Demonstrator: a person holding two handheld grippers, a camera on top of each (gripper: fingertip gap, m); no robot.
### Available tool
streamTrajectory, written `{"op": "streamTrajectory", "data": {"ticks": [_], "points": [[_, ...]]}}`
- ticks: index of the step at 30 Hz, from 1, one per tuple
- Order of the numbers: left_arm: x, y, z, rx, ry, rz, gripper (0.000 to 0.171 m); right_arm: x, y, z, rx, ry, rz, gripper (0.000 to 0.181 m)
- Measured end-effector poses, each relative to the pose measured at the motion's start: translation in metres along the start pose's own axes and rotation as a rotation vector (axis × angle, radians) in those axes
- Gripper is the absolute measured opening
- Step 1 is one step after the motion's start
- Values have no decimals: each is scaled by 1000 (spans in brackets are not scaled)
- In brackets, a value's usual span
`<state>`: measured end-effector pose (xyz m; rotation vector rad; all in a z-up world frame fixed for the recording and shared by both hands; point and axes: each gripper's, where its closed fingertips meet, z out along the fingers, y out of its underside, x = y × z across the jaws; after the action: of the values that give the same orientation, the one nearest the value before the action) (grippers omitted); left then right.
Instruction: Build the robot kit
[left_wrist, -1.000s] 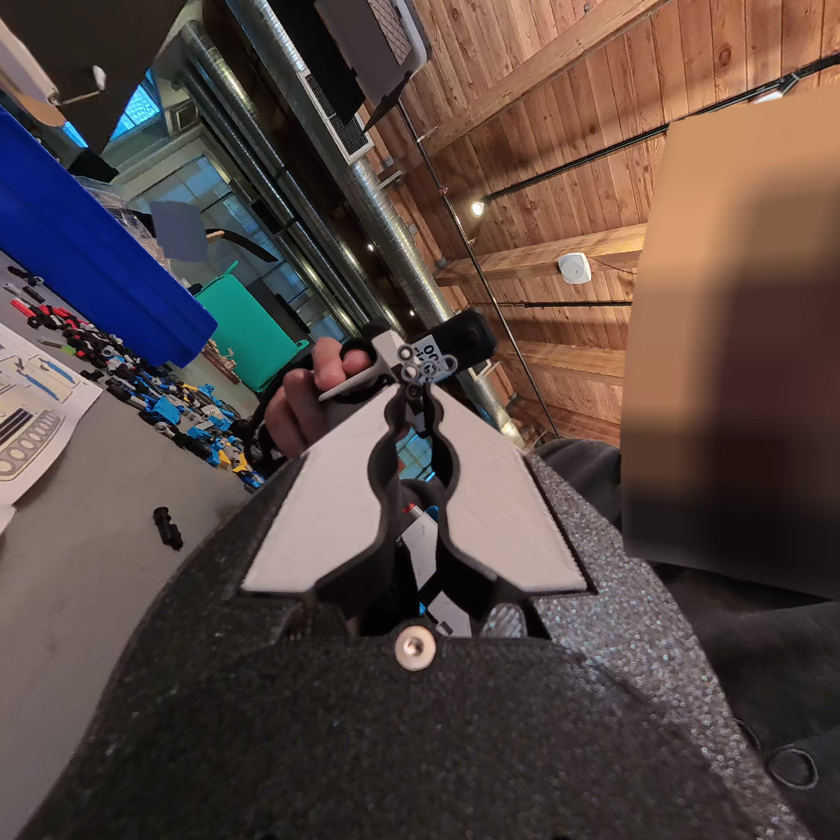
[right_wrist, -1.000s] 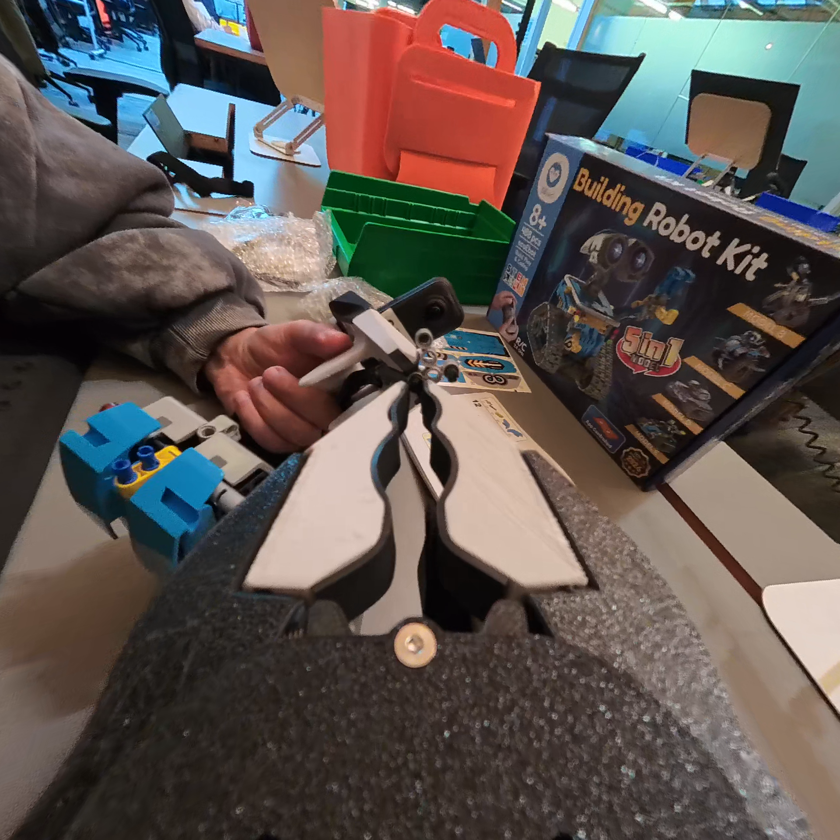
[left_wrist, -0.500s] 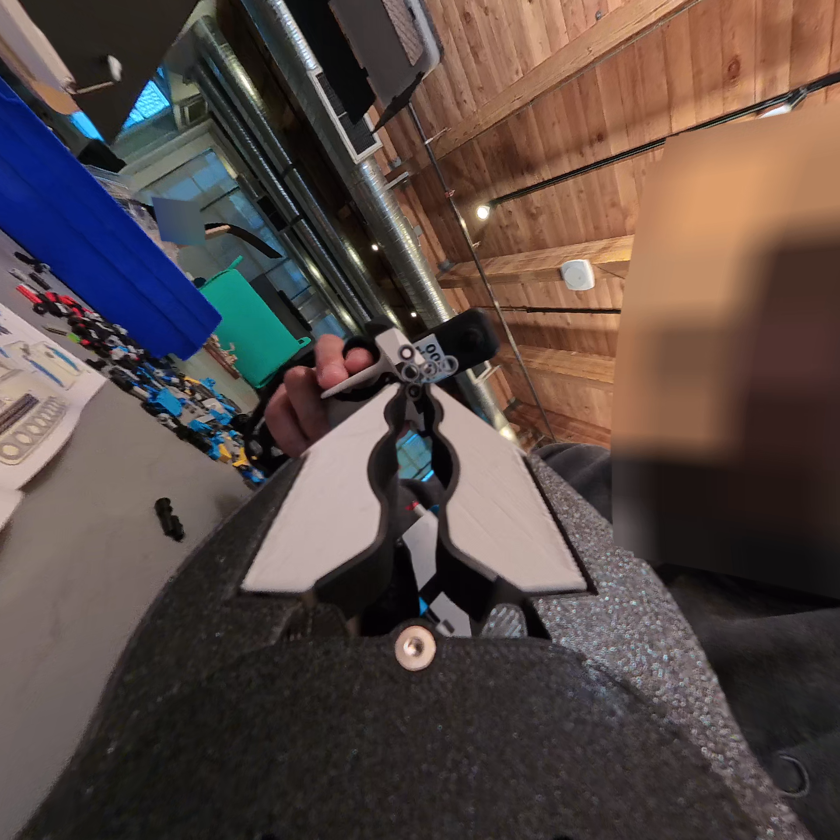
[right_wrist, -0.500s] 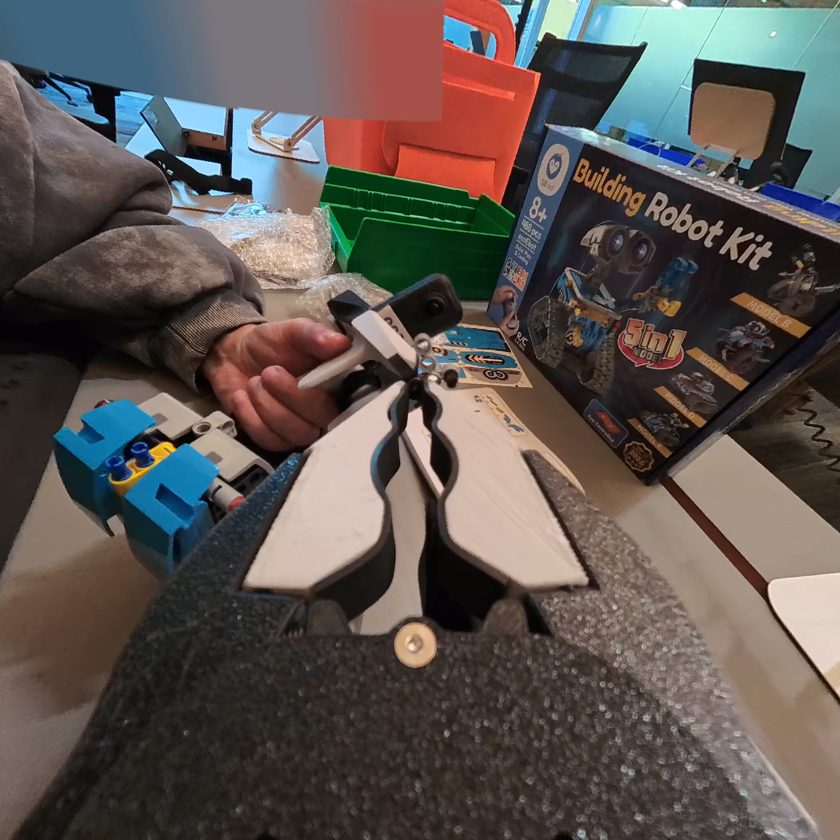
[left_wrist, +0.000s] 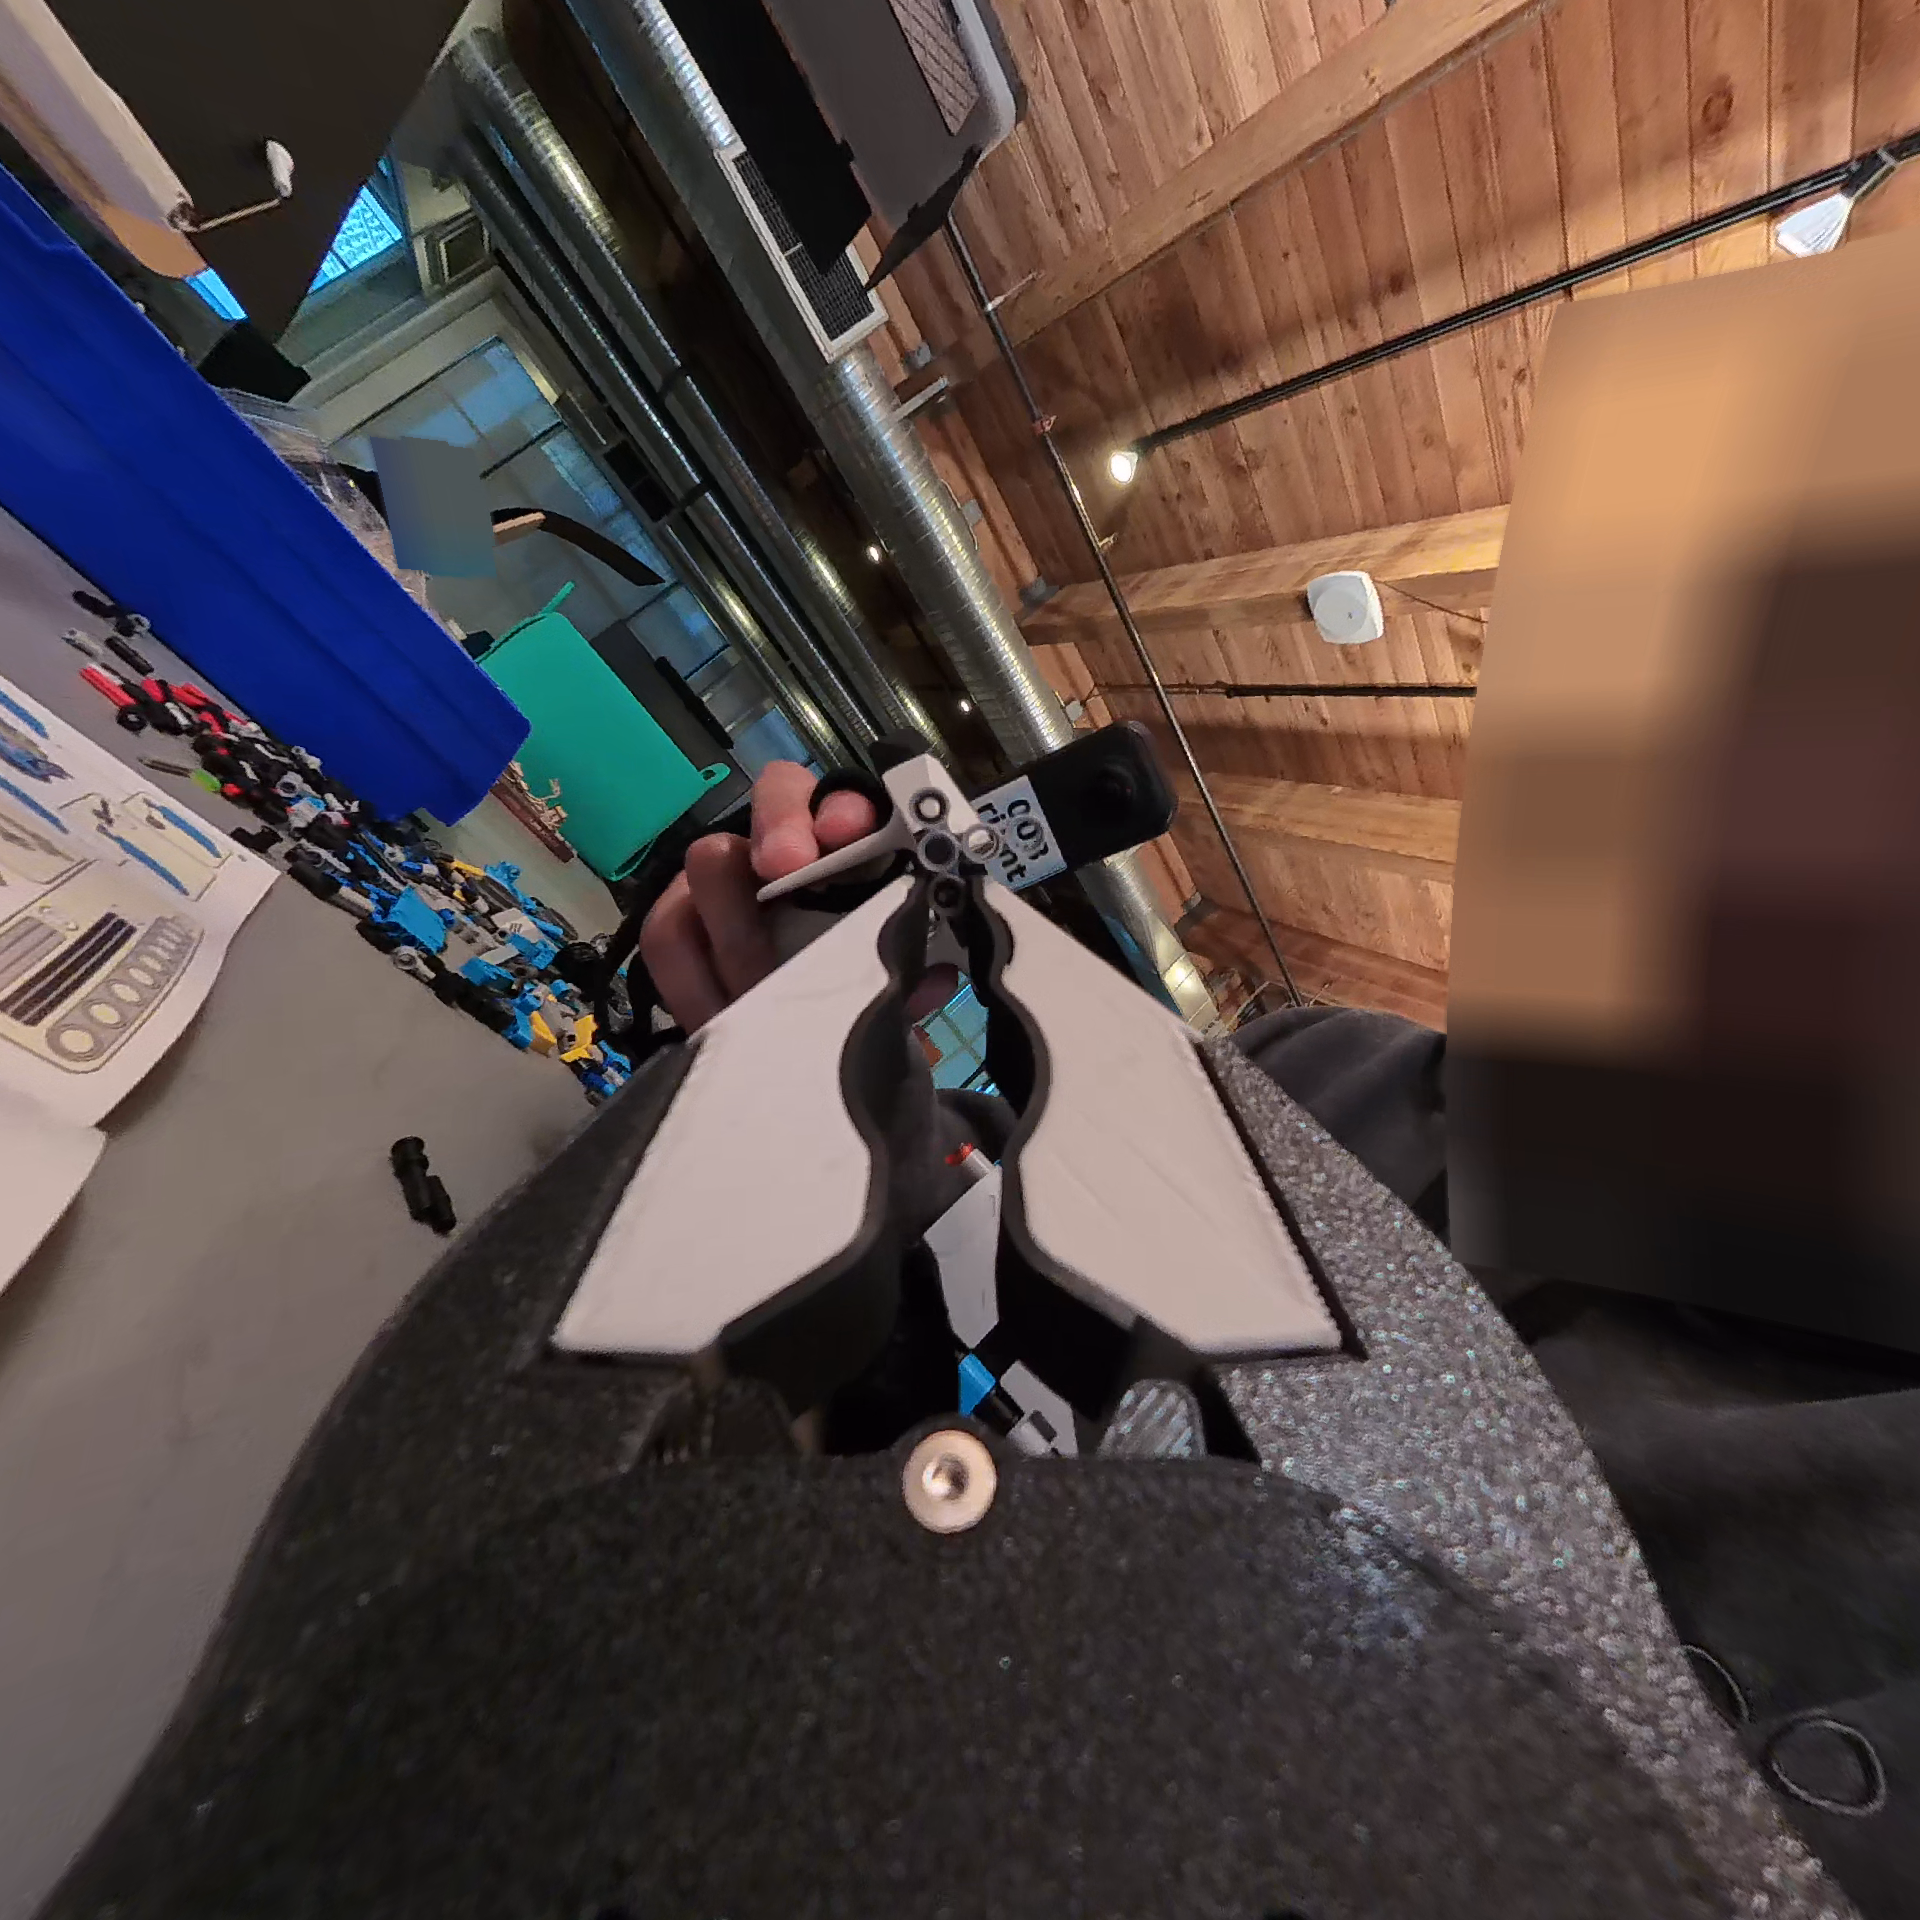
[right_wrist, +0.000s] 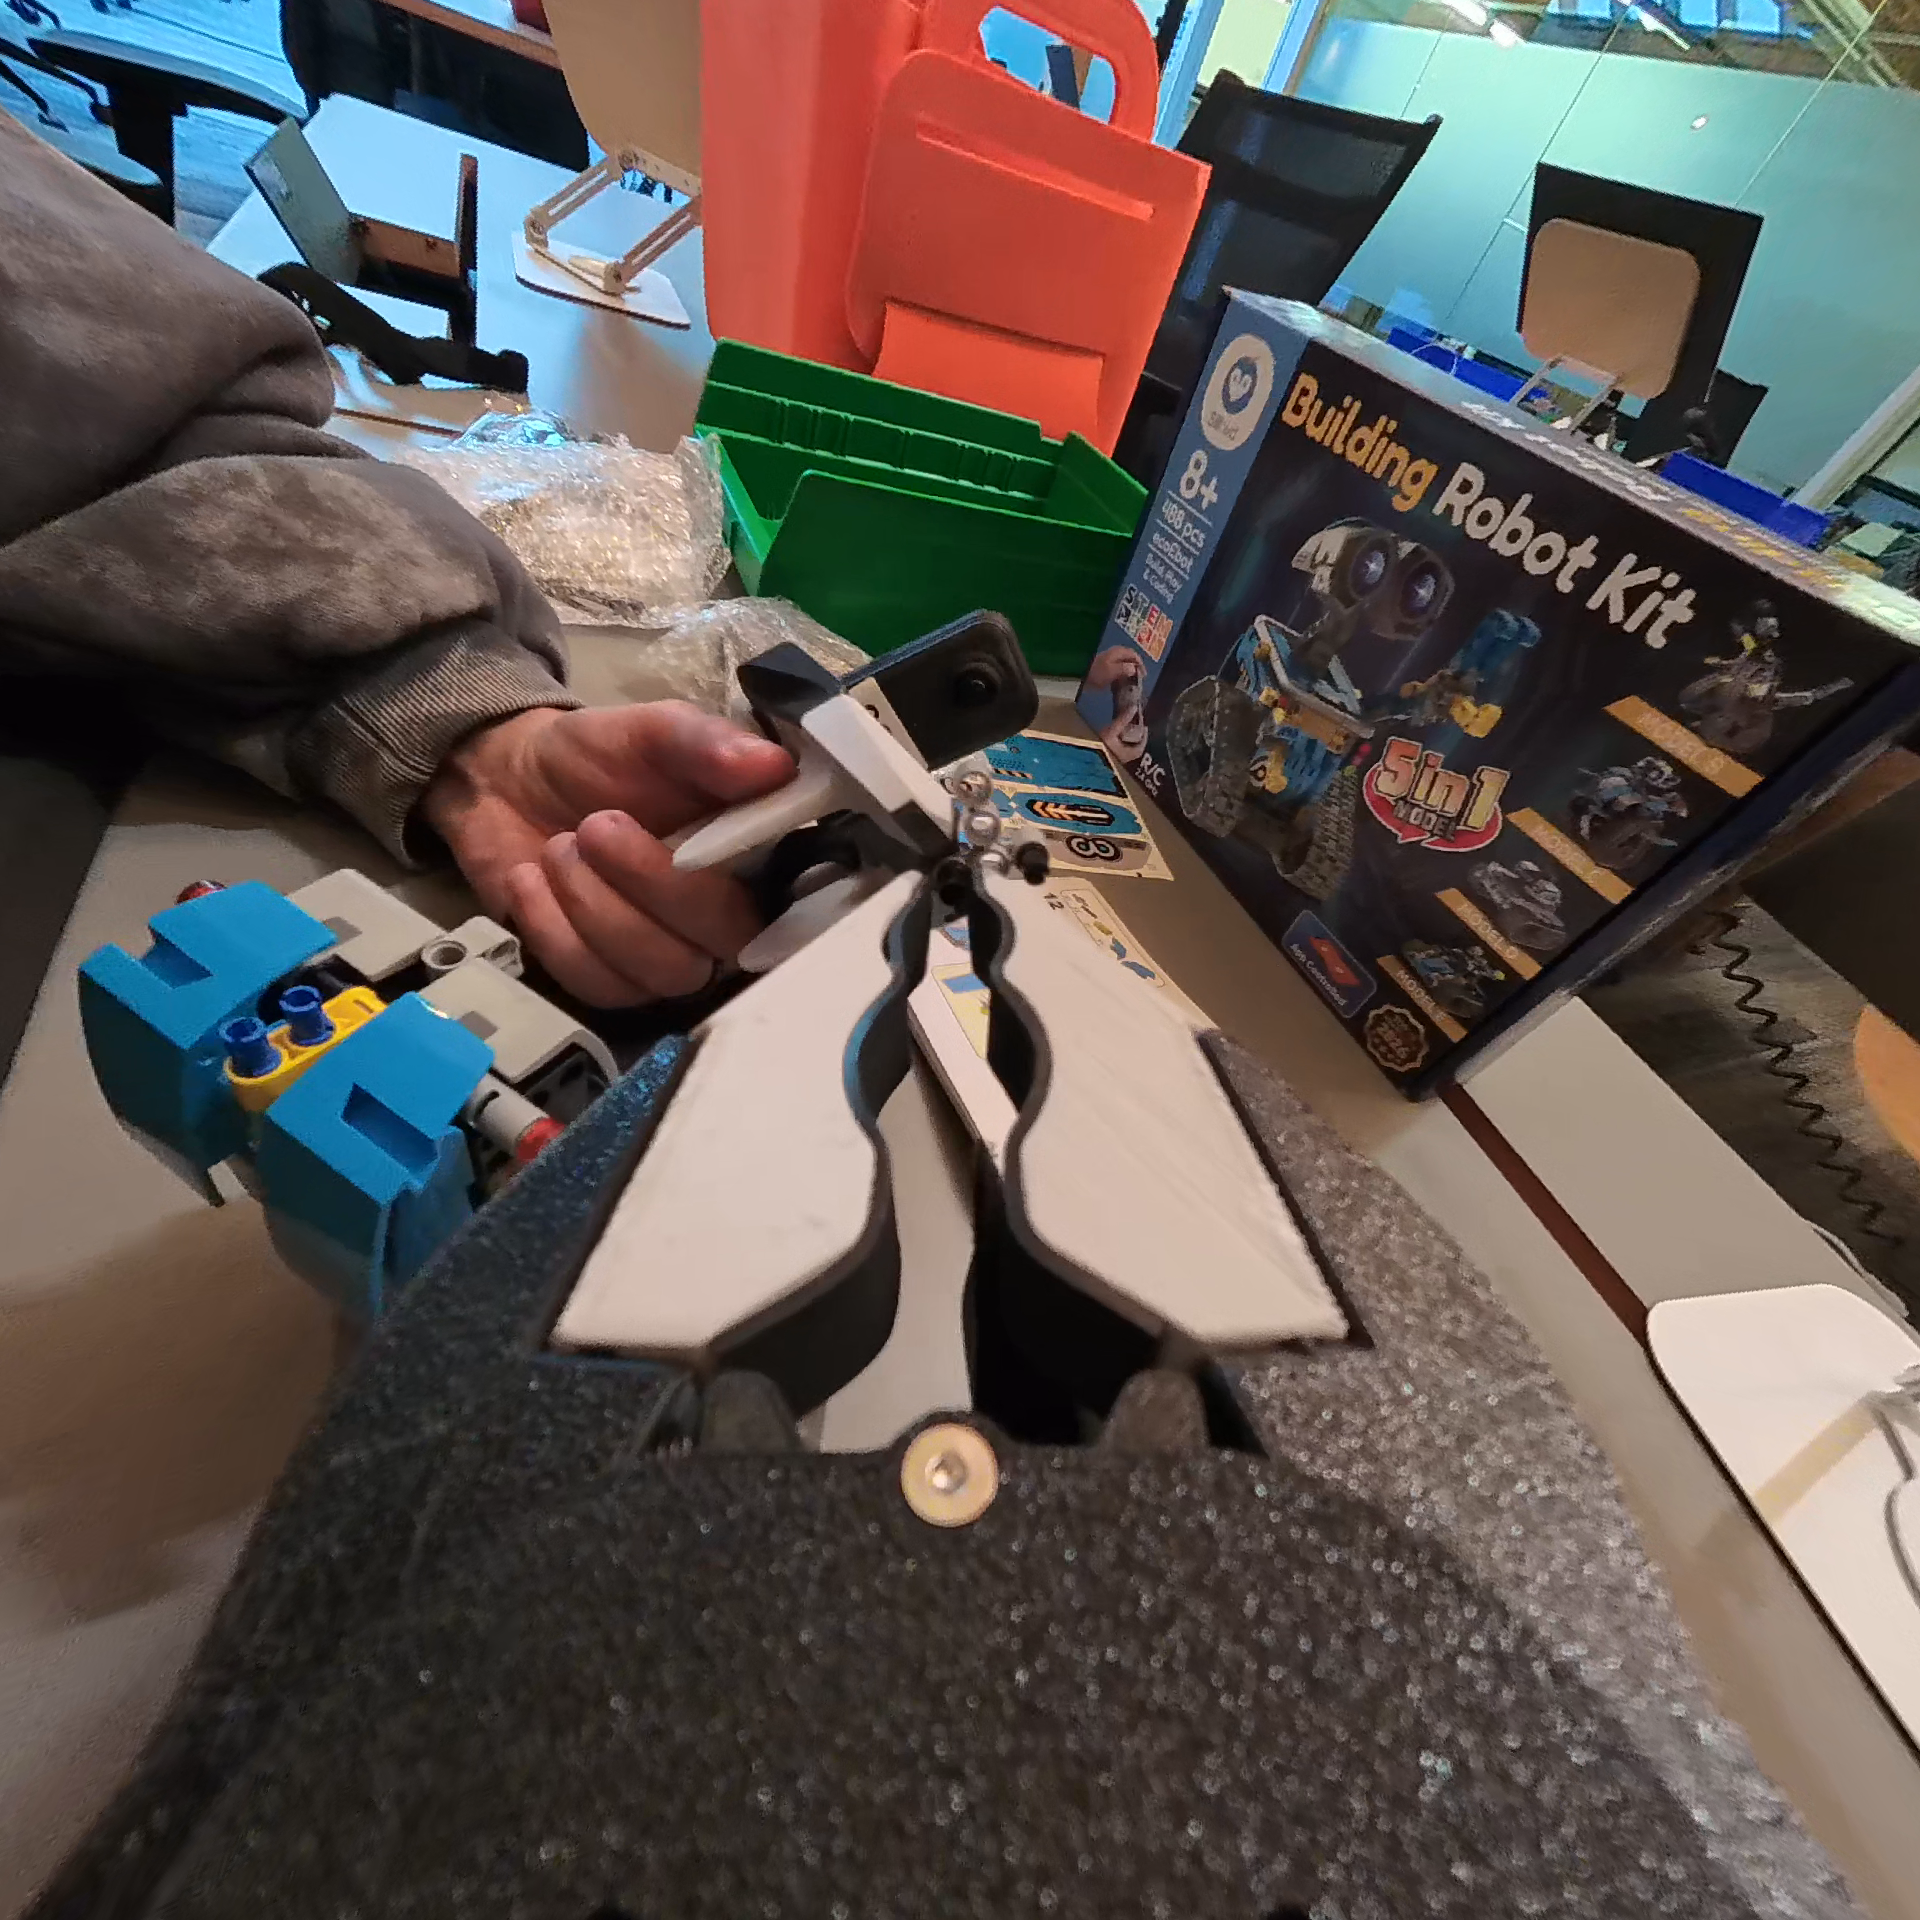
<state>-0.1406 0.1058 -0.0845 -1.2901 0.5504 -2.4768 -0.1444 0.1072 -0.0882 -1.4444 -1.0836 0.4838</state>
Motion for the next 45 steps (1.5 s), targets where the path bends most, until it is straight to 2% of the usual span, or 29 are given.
{"op": "streamTrajectory", "data": {"ticks": [13, 16, 19, 21, 23, 26, 29, 33, 37, 40, 45], "points": [[-4, 4, 2, -19, -60, 49, 5, -2, 5, 0, -28, -12, -10, 4], [-9, 7, 4, -85, -159, 209, 6, 0, 9, -4, -42, -33, 53, 5], [-30, 8, -6, -203, -428, 574, 7, 0, 11, -11, -42, -73, 161, 8], [-32, 2, -10, -233, -553, 809, 7, 4, 20, -12, -61, -80, 259, 13], [-39, -1, -12, -259, -668, 945, 6, 6, 30, -8, -91, -92, 358, 25], [-43, 1, -11, -272, -723, 995, 7, 3, 34, 3, -91, -111, 456, 25], [-43, 1, -11, -270, -720, 987, 7, 7, 35, 8, -76, -75, 467, 14], [-44, 1, -11, -269, -728, 987, 7, 8, 35, 8, -58, -80, 486, 11], [-43, 1, -11, -273, -774, 1071, 7, 10, 33, 6, -24, -107, 552, 9], [-45, -1, -13, -278, -842, 1151, 7, 9, 29, 7, 11, -146, 628, 15], [-46, 0, -12, -303, -895, 1250, 7, 14, 26, 6, 51, -155, 715, 10]]}}
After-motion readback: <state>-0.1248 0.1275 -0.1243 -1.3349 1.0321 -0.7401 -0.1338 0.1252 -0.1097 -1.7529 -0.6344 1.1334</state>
